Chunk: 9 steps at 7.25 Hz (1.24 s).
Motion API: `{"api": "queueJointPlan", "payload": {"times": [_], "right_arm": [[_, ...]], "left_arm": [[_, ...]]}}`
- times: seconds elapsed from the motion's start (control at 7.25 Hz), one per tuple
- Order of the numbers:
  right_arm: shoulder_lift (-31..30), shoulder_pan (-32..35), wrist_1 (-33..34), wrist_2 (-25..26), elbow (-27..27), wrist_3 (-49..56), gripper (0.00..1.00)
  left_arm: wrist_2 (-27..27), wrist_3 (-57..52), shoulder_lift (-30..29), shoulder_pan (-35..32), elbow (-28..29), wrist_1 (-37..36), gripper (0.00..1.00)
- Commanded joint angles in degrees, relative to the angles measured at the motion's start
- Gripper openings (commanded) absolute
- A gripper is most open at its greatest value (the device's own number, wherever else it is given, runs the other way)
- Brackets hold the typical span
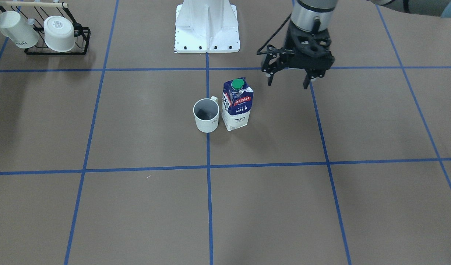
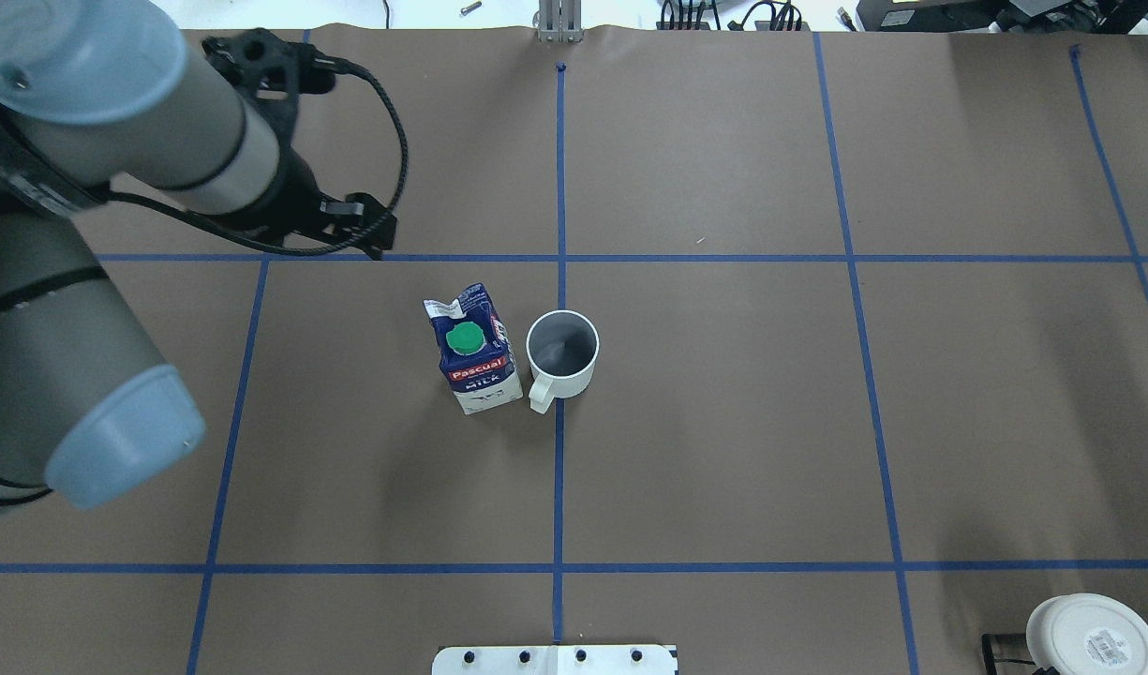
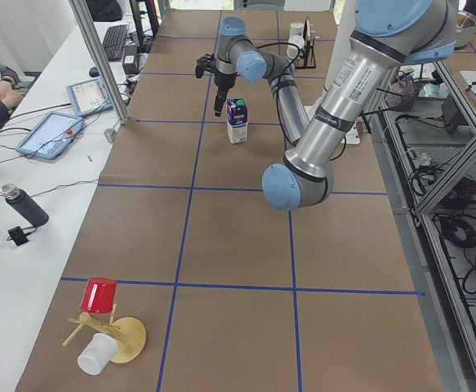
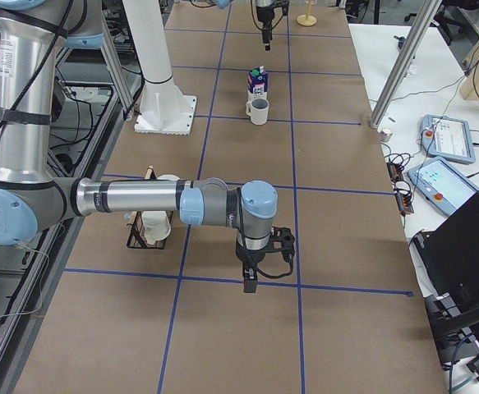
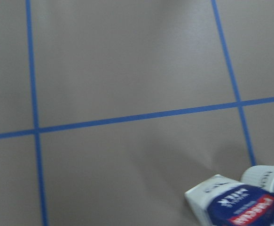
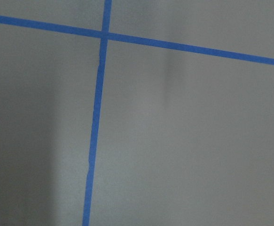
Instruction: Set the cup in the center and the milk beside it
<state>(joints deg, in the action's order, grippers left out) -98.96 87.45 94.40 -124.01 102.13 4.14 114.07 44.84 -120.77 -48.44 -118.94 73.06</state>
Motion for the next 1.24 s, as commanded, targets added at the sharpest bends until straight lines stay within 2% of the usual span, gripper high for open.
{"api": "queueJointPlan", "payload": {"times": [0.0, 0.28, 0.41, 0.55, 0.69, 0.83, 1.1], "right_arm": [[0.0, 0.0, 0.0, 0.0, 0.0, -0.01, 1.0], [0.0, 0.0, 0.0, 0.0, 0.0, -0.01, 1.0], [0.0, 0.0, 0.09, 0.0, 0.0, -0.01, 1.0], [0.0, 0.0, 0.09, 0.0, 0.0, -0.01, 1.0], [0.0, 0.0, 0.09, 0.0, 0.0, 0.08, 1.0], [0.0, 0.0, 0.09, 0.0, -0.26, 0.08, 1.0], [0.0, 0.0, 0.0, 0.0, -0.26, 0.08, 1.0]], "left_arm": [[4.13, -15.59, 6.92, -9.17, 0.63, 0.24, 0.99], [10.44, -32.27, 13.07, -20.58, 4.83, 0.76, 0.99], [14.13, -41.14, 15.8, -27.77, 9.29, 0.85, 0.99], [15.56, -53.76, 17.57, -32.98, 15.95, 0.94, 0.99], [15.75, -61.63, 17.67, -36.77, 22.63, 0.94, 0.99], [15.49, -61.89, 17.93, -37.42, 24.87, 0.94, 0.99], [15.57, -61.1, 20.74, -40.41, 24.81, 0.86, 0.99]]}}
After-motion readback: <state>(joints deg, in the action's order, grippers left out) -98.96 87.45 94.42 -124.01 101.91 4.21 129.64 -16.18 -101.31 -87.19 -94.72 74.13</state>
